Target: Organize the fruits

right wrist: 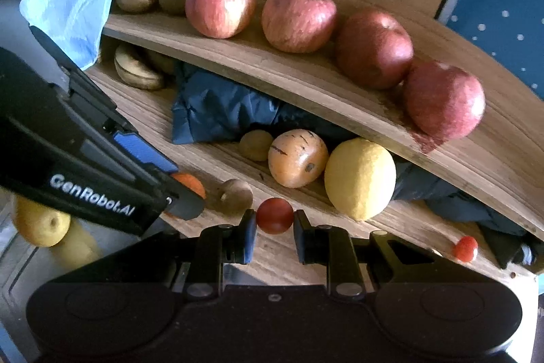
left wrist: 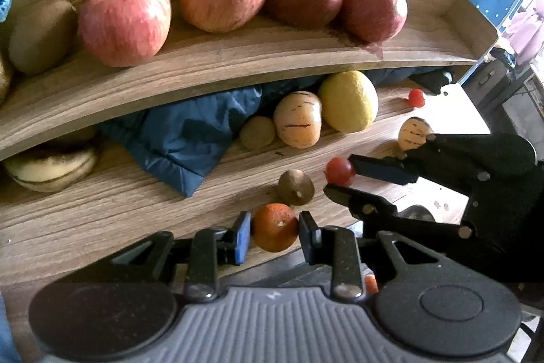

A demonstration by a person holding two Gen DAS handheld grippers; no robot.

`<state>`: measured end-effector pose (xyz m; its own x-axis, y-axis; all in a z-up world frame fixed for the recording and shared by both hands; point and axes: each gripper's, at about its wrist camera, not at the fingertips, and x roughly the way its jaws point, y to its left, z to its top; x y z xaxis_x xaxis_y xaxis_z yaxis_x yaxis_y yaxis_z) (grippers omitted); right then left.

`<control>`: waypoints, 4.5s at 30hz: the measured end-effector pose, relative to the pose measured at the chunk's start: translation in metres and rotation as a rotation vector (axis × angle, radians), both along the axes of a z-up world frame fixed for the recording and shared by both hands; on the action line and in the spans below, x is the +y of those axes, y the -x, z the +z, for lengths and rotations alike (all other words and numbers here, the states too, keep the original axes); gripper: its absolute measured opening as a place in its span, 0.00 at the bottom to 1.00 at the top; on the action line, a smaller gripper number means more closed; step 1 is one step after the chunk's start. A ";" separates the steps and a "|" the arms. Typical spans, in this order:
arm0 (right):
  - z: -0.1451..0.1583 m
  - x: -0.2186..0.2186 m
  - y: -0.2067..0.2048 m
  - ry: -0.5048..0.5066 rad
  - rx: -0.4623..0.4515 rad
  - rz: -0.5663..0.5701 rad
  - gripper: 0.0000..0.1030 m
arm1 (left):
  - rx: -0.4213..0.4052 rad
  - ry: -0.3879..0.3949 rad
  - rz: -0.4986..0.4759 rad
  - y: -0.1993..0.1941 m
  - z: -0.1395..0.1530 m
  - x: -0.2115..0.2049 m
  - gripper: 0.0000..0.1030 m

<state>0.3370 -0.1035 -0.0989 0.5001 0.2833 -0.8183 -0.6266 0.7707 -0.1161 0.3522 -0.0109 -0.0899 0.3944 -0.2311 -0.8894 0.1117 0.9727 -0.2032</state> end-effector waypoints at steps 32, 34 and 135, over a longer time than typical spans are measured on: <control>0.040 -0.064 0.163 -0.064 -0.040 0.040 0.24 | -0.099 -0.006 0.111 0.130 0.034 -0.051 0.32; 0.039 -0.066 0.174 -0.067 -0.034 0.045 0.24 | -0.100 -0.008 0.120 0.141 0.033 -0.052 0.32; 0.043 -0.115 0.229 -0.125 0.161 -0.153 0.99 | -0.004 -0.226 0.197 0.271 0.028 -0.041 1.00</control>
